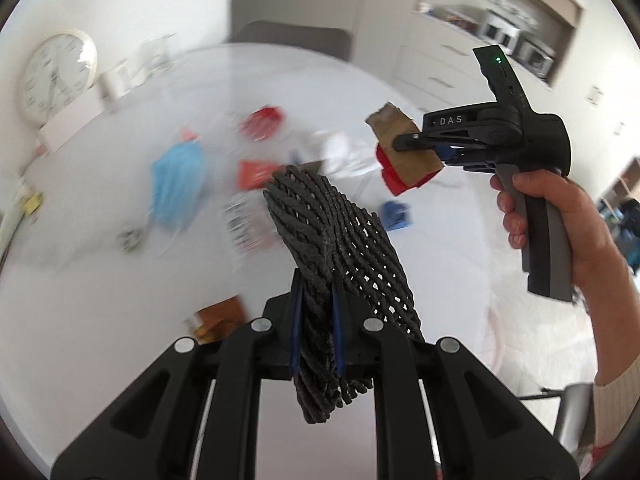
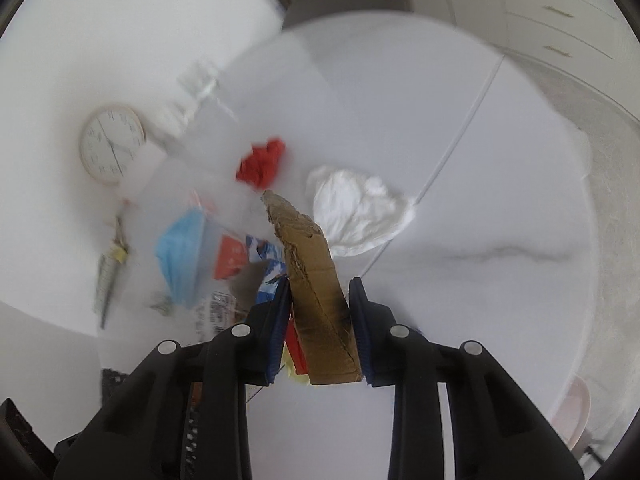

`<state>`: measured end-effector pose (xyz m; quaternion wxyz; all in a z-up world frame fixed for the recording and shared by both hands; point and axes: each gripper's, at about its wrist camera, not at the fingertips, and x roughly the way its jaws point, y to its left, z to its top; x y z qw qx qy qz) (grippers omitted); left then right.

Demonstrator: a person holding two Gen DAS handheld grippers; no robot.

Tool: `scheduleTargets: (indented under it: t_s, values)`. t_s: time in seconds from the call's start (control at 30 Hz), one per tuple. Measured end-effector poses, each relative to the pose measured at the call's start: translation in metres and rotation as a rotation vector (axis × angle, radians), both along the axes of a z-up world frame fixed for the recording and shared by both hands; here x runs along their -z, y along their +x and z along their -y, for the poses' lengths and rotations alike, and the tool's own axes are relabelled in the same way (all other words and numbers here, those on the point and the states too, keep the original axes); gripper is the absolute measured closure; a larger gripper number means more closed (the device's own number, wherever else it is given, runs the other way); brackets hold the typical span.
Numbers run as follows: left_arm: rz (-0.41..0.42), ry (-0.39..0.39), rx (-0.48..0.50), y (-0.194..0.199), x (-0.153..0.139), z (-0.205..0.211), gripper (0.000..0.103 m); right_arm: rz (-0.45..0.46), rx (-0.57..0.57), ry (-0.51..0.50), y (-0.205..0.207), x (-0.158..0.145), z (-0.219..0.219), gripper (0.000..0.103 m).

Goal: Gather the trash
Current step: 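Drop the black mesh net and brown cardboard into the white bin with both tools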

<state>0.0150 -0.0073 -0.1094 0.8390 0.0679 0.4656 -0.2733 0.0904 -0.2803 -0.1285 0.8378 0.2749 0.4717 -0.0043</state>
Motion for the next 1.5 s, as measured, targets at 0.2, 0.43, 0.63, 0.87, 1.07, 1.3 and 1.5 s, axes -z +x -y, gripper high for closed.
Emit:
scheduleTargets:
  t_s: [0.2,0.43,0.63,0.87,1.07,1.3,1.5]
  values:
    - [0.000,-0.036,0.097,-0.016,-0.015,0.046,0.091,0.090,0.075,-0.058,-0.069,-0.050,0.041,0.073]
    - [-0.088,-0.046,0.342,-0.071,0.001,0.149,0.090,-0.031,0.199,-0.256,-0.206,-0.054,0.096,0.073]
    - [-0.139,0.046,0.499,-0.118,0.044,0.235,0.090,-0.160,0.292,-0.264,-0.289,-0.020,0.140,0.073]
    - [-0.218,0.087,0.452,-0.124,0.070,0.277,0.040,-0.183,0.291,-0.243,-0.318,0.000,0.161,0.073]
    - [-0.162,0.097,0.419,-0.123,0.055,0.286,0.026,-0.180,0.255,-0.202,-0.325,0.013,0.172,0.071]
    - [-0.133,0.085,0.359,-0.120,0.028,0.288,0.020,-0.235,0.175,-0.185,-0.311,0.048,0.167,0.069]
    - [-0.095,0.088,0.313,-0.113,0.013,0.286,0.016,-0.329,0.095,-0.147,-0.290,0.077,0.160,0.037]
